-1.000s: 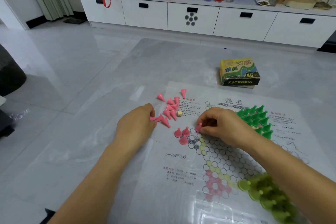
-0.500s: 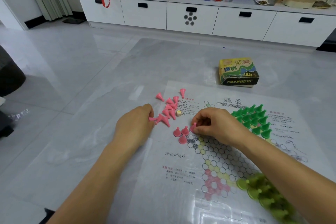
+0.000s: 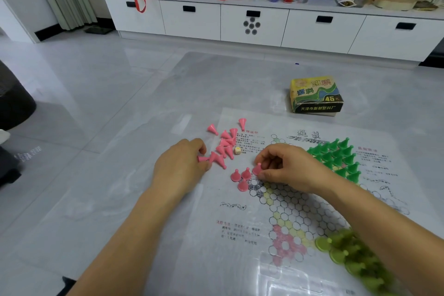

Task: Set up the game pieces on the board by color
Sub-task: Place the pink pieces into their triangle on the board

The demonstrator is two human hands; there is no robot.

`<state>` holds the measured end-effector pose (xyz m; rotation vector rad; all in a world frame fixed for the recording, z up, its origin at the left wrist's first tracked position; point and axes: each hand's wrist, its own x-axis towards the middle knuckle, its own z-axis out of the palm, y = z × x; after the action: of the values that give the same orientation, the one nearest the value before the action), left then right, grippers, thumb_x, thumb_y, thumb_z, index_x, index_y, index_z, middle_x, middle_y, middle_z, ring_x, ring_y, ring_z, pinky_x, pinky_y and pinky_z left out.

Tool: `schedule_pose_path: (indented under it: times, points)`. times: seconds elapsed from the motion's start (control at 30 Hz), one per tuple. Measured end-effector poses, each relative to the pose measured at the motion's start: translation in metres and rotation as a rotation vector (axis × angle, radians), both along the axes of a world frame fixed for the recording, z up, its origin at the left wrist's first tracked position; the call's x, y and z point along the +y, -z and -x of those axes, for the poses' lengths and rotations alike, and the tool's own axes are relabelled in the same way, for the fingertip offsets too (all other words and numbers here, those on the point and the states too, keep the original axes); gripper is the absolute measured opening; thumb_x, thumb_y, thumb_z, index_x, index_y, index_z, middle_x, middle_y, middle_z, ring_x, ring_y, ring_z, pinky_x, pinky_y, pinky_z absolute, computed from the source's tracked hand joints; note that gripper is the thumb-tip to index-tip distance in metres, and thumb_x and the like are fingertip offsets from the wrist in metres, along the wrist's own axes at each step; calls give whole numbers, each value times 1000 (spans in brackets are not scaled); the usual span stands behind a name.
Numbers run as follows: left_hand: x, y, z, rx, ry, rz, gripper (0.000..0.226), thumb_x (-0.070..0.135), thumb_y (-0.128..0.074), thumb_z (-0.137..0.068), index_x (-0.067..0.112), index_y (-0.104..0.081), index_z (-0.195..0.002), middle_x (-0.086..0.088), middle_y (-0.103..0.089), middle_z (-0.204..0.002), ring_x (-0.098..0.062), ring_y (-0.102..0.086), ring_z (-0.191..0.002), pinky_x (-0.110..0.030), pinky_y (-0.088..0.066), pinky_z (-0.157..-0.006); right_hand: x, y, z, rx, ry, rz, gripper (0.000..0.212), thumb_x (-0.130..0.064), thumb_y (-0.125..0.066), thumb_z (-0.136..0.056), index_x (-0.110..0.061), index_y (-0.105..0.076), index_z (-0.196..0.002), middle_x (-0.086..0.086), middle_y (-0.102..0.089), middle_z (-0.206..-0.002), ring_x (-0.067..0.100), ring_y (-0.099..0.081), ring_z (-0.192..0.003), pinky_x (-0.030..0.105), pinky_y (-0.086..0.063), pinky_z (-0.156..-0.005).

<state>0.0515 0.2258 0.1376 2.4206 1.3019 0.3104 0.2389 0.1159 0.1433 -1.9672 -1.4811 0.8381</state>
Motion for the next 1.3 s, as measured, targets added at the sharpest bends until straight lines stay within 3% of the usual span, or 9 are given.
schedule_pose_path:
  times: [0.13,0.23,0.33,0.6,0.77,0.87,0.93,1.13,1.3]
  points:
    - [-2,1,-3,-111,66,-47,32,28,-64,-81,24,-59,-112,1,-39,-97,-22,-41,-104,-28,-35,-85,-3,0,-4,47,2,13,19,-9,-61,-83,-24,-59,-93,-8,-61,-84,4,-56,-75,17,-48,-72]
    - [-4,3,-7,-99,139,-27,28,22,-61,-83,25,-62,-111,0,-43,-102,-21,-40,-104,-28,-35,-89,-5,-1,-5,36,11,1,17,-11,-58,-85,-23,-59,-97,-8,-62,-87,3,-57,-78,9,-45,-68]
    - [-4,6,-8,-105,145,10,19,19,-59,-85,19,-64,-103,-1,-46,-98,-20,-47,-99,-28,-40,-83,-8,-2,-5,55,37,-12,17,-11,-58,-86,-21,-59,-100,-5,-63,-92,8,-58,-83,11,-46,-71]
    - [-4,4,-3,-150,136,12,13,15,-60,-84,14,-66,-95,-1,-50,-92,-18,-51,-86,-21,-33,-71,-20,-17,-7,13,134,-57,16,-14,-58,-86,-21,-59,-100,-6,-63,-93,12,-61,-89,23,-49,-80]
    - [-13,-15,7,-427,97,322,20,9,-66,-80,28,-67,-74,-1,-57,-82,-10,-48,-66,-8,-36,-57,-28,-31,14,-75,89,-121,14,-23,-63,-82,-28,-58,-95,-14,-62,-85,0,-58,-80,14,-47,-72]
    - [-32,-23,3,-549,162,587,25,6,-67,-77,29,-69,-69,-2,-61,-74,-8,-46,-63,-17,-37,-57,-30,-33,36,-66,9,-166,24,-27,-71,-75,-28,-58,-95,-13,-65,-80,-2,-58,-76,10,-45,-68]
    - [-42,-21,-1,-547,218,641,23,6,-68,-76,28,-70,-70,-3,-61,-72,-9,-45,-64,-16,-36,-56,-29,-29,44,-62,-32,-215,23,-23,-73,-75,-25,-59,-92,-9,-67,-78,0,-59,-75,12,-46,-65]
    - [-41,-15,-2,-504,175,586,8,7,-69,-76,14,-68,-78,0,-57,-66,-14,-47,-63,-26,-39,-62,-36,-31,35,-121,64,-307,7,-25,-69,-78,-21,-66,-83,-13,-65,-72,4,-59,-72,16,-49,-64]
    - [-29,-3,-2,-424,100,419,16,4,-66,-77,17,-59,-76,3,-54,-67,-10,-46,-57,-8,-36,-53,-41,-19,18,-389,0,-58,12,-31,-63,-82,-24,-66,-92,-9,-61,-90,5,-55,-79,18,-47,-73]
